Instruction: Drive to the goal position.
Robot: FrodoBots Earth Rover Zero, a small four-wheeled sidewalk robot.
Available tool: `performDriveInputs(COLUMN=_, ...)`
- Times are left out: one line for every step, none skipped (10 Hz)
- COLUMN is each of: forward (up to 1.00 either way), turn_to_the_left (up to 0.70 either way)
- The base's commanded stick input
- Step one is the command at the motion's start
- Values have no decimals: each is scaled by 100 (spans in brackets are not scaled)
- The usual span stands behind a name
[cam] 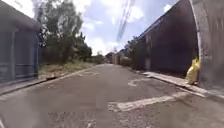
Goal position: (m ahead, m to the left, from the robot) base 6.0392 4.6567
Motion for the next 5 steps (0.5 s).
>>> performDriveInputs(forward=70, turn_to_the_left=0)
performDriveInputs(forward=70, turn_to_the_left=0)
performDriveInputs(forward=70, turn_to_the_left=0)
performDriveInputs(forward=70, turn_to_the_left=0)
performDriveInputs(forward=70, turn_to_the_left=0)
